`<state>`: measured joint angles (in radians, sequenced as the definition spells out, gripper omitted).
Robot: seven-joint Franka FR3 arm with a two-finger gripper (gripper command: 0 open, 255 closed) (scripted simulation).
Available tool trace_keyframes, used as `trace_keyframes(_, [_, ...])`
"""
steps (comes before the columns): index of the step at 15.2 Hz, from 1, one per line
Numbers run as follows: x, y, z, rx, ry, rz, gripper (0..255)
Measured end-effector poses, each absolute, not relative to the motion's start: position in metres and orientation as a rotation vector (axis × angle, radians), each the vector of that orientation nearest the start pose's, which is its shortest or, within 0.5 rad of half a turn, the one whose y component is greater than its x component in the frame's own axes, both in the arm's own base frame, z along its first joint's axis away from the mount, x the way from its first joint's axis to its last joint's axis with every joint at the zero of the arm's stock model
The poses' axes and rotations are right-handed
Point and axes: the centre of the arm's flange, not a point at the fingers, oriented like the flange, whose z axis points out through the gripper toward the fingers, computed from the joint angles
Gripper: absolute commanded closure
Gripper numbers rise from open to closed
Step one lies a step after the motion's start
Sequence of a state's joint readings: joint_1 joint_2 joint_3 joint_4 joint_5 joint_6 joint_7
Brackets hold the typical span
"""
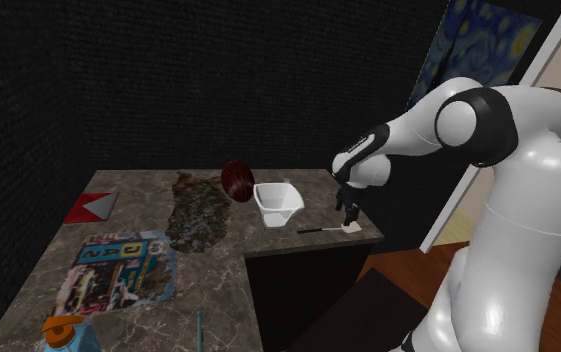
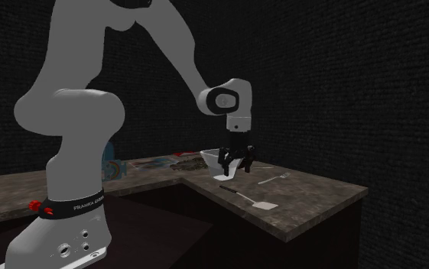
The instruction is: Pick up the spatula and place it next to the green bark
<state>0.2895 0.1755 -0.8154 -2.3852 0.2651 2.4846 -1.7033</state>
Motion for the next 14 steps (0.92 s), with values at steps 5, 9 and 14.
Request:
trace_keyframes(5, [0.459,-0.270,0.226,-2.655,-1.616,-0.079,0])
trace_keyframes(9, [0.466,-0.270,0.202,-2.642,-1.631,-0.086,0])
trace_keyframes(14, [0.466,-0.269,0.184,-2.642,-1.632,-0.087,0])
